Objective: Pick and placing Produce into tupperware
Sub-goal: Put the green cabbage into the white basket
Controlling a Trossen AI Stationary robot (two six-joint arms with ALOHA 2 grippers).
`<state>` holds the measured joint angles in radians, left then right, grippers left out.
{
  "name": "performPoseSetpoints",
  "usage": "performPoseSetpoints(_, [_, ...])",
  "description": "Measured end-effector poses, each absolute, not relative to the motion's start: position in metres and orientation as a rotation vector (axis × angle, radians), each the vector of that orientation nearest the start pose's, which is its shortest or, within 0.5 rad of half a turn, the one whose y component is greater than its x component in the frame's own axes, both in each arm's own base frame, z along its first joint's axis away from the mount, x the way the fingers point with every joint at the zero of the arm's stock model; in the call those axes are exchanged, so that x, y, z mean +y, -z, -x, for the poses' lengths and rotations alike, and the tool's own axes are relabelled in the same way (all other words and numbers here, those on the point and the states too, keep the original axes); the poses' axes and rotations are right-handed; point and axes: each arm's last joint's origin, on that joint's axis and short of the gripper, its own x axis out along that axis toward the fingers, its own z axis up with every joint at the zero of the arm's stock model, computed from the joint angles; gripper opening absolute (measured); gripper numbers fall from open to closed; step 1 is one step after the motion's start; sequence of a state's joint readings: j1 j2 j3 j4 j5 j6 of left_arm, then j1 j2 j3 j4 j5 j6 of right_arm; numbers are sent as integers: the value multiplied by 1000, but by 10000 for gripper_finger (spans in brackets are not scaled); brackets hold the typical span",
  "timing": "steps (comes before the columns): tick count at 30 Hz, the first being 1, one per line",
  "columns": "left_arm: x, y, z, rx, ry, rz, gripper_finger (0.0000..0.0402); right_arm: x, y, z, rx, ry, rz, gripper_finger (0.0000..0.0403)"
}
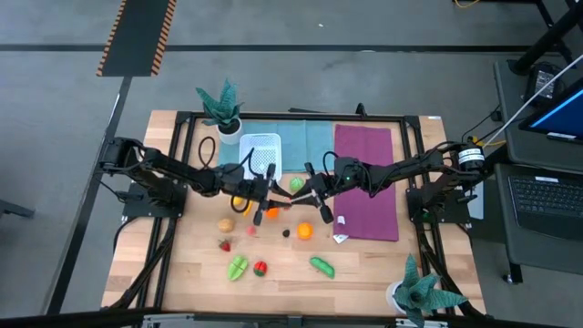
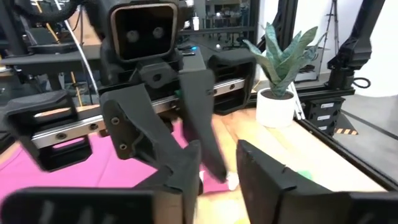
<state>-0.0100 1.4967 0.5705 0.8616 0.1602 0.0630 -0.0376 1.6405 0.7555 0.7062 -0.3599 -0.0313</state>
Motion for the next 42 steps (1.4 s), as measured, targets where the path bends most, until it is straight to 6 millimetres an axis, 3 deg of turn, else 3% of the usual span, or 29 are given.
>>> performPoseSetpoints(6, [0, -199, -292, 81, 147, -54, 13, -2, -197, -333, 187, -324, -9, 144])
performPoseSetpoints(8, [1, -198, -292, 86, 152, -53, 4, -3, -195, -333, 209, -322, -12, 161])
performPoseSetpoints(16, [1, -198, -291, 84, 163, -53, 47, -3, -192, -332, 236, -321, -14, 189])
performPoseSetpoints(30, [1, -198, -291, 83, 165, -60, 91, -5, -189, -331, 270, -290, -19, 190])
performPoseSetpoints(42, [-2, -198, -291, 77, 170, -134, 156, -6, -188, -331, 284, -256, -15, 190])
